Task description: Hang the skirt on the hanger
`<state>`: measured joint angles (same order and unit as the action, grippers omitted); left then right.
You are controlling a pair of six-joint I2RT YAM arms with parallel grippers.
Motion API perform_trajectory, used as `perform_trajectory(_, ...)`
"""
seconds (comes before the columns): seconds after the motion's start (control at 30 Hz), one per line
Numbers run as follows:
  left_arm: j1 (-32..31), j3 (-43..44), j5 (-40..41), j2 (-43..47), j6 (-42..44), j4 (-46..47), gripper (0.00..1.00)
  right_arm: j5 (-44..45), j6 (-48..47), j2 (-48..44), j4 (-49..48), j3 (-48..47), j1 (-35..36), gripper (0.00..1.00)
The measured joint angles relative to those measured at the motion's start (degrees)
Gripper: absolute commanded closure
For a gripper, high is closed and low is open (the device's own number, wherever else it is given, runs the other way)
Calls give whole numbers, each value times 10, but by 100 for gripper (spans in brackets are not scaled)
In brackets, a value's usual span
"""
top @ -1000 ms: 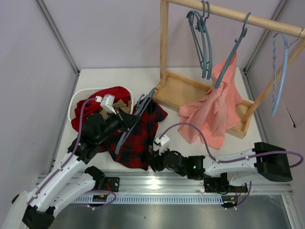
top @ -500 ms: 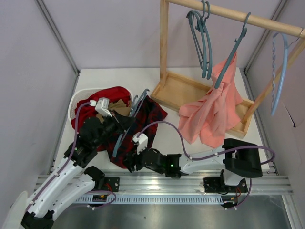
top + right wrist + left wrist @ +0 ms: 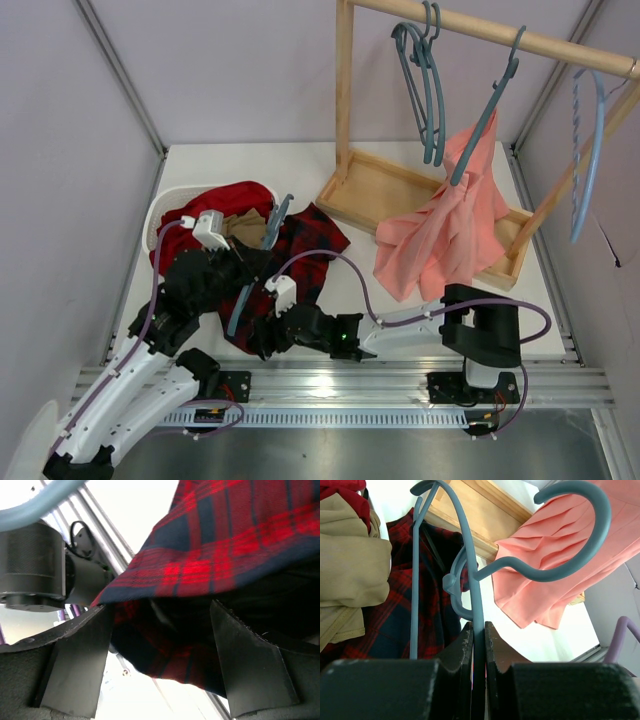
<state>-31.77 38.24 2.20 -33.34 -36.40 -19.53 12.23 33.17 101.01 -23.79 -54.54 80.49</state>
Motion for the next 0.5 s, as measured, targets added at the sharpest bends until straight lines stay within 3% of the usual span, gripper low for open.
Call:
perform_trajectory(0.3,3,0,-4,-7,7,4,93,-3,5,-86,75,30,-13,18)
perform_trajectory(0.5,3,0,-11,-14,12,13,93,-43,-51,-123,71,61,-24,22)
